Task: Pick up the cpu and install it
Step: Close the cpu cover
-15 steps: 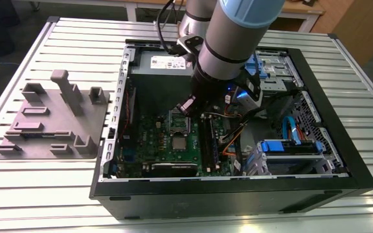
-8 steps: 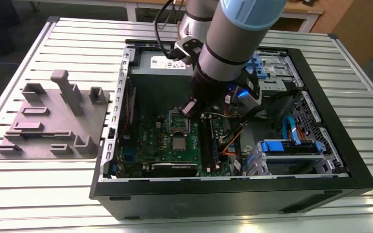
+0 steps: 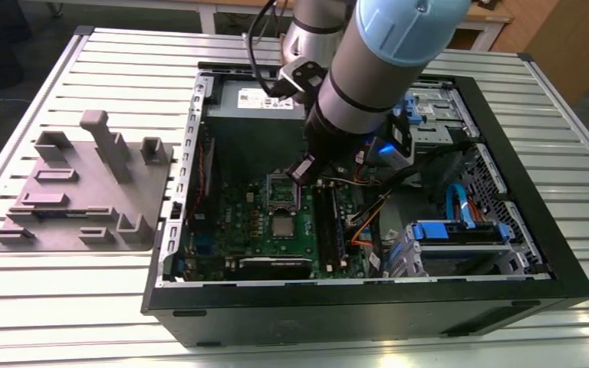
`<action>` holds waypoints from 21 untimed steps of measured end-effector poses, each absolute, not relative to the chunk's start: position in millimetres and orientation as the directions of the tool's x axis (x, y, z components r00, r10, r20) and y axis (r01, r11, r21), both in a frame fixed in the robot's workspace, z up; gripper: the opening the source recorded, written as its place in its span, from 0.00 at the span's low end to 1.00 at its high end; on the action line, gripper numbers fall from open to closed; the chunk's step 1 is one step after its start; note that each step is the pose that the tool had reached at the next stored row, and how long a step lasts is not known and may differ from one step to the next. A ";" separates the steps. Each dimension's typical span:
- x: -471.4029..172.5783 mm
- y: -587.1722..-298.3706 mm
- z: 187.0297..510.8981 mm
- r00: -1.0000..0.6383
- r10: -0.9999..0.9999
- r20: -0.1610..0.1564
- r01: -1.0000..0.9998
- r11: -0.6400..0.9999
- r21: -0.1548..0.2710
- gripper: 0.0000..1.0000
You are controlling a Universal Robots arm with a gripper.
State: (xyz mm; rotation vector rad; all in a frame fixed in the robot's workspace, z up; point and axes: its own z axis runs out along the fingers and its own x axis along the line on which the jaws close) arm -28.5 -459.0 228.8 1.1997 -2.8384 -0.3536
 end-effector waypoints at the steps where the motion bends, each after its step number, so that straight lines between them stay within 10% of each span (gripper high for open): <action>1: -28.4 -459.0 227.6 -0.691 -0.721 -0.052 -0.711 0.666 0.224 0.11; 12: -23.3 -455.8 220.7 -0.651 -0.757 -0.055 -0.747 0.625 0.226 0.11; 21: -20.4 -455.7 218.2 -0.651 -0.745 -0.149 -0.747 0.592 0.302 0.11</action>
